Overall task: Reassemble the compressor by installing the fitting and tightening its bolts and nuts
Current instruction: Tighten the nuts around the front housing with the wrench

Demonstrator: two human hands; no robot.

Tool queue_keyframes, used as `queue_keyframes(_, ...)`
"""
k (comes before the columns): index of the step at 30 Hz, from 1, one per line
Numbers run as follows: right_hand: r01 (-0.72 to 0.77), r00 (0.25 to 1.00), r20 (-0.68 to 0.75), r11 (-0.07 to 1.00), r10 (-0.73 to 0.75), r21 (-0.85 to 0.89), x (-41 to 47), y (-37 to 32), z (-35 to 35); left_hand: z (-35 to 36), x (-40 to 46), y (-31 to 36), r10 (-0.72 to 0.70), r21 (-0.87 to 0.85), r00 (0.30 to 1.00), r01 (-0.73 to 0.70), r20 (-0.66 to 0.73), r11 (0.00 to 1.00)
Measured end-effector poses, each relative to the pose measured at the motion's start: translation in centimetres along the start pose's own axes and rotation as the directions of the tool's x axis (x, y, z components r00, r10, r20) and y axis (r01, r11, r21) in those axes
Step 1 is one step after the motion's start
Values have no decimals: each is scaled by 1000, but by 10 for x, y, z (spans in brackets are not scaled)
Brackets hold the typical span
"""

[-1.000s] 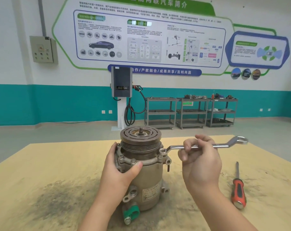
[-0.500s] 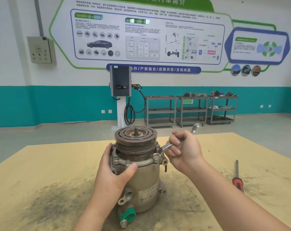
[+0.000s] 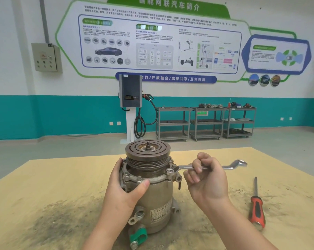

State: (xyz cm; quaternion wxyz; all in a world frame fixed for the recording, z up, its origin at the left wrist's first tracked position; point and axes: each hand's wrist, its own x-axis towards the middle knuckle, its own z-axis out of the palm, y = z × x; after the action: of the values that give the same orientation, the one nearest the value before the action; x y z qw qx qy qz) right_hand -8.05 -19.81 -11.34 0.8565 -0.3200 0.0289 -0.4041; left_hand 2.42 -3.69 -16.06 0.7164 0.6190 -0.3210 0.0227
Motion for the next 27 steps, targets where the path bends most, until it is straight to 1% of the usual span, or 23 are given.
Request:
queue_keyframes(2, 140, 990, 21, 985, -139, -98, -15, -1, -3, 1, -1, 1, 0, 1, 1000, 0, -3, 1000)
queue_keyframes(3, 247, 969, 53, 952, -242, -181, -25, 1, -4, 1, -1, 2, -6, -8, 1000, 6, 1, 1000)
queue_keyframes(4, 369, 929, 107, 891, -353, -266, -35, 5, -5, 1, -1, 2, -9, -12, 1000, 9, 2, 1000)
queue_keyframes(6, 604, 797, 297, 694, -525, -393, -53, 17, -4, 1, -1, 2, -14, -4, 1000, 14, 9, 1000)
queue_keyframes(7, 704, 711, 421, 566, -564, -430, -60, 24, -2, 1, -1, 2, -14, -2, 1000, 14, 16, 1000)
queue_keyframes(9, 846, 526, 628, 272, -574, -459, -65, 34, 2, 1, -1, -1, -5, 16, 1000, 4, 21, 1000)
queue_keyframes(10, 885, 441, 703, 139, -558, -444, -65, 38, 3, 0, 0, -2, -3, 37, 1000, 2, 18, 999)
queue_keyframes(11, 903, 386, 760, 46, -523, -426, -65, 41, 6, -1, 0, -1, 14, 79, 1000, -16, 23, 997)
queue_keyframes(12, 909, 361, 801, -11, -478, -417, -64, 45, 9, -2, 4, -2, 27, 106, 999, -32, 44, 994)
queue_keyframes(13, 908, 355, 828, -52, -434, -416, -63, 48, 13, -4, 8, -4, 14, 130, 995, -27, 96, 991)
queue_keyframes(14, 901, 362, 844, -84, -396, -426, -62, 51, 19, -10, 7, -8, 50, 140, 982, -77, 184, 987)
queue_keyframes(16, 886, 368, 862, -150, -349, -439, -59, 51, 31, -14, 9, -7, -20, -23, 984, 24, 178, 999)
queue_keyframes(17, 890, 346, 875, -178, -338, -420, -57, 48, 34, -12, 7, -10, 56, -27, 968, -51, 245, 998)
queue_keyframes(18, 903, 314, 886, -180, -340, -390, -53, 41, 36, -8, 4, -10, 38, -11, 963, -37, 266, 999)
queue_keyframes(19, 920, 292, 885, -147, -363, -364, -50, 33, 37, -6, 5, -12, -33, -60, 987, 43, 159, 997)
queue_keyframes(20, 930, 296, 862, -82, -412, -359, -48, 24, 37, -5, 4, -14, -30, -23, 998, 32, 55, 999)
queue_keyframes(21, 925, 336, 806, 12, -487, -379, -48, 14, 36, -4, 2, -10, -5, -4, 999, 5, 33, 1000)
queue_keyframes(22, 897, 424, 709, 153, -564, -414, -47, 5, 36, -2, 2, -9, 7, -18, 999, -6, 40, 1000)
queue_keyframes(23, 831, 551, 564, 348, -615, -434, -45, -2, 37, -2, 2, -9, 20, -20, 999, -19, 43, 1000)
queue_keyframes(24, 724, 689, 389, 554, -611, -411, -41, -7, 36, -2, 3, -9, 13, -24, 999, -12, 33, 1000)
queue_keyframes(25, 589, 808, 219, 727, -547, -354, -34, -11, 34, -2, 3, -9, 15, -33, 999, -14, 34, 999)
queue_keyframes(26, 452, 891, 93, 847, -445, -280, -28, -15, 30, -1, 2, -6, 15, -35, 999, -14, 31, 999)
queue_keyframes(27, 336, 940, 12, 920, -340, -204, -21, -17, 26, -1, 2, -5, 19, -37, 999, -18, 31, 999)
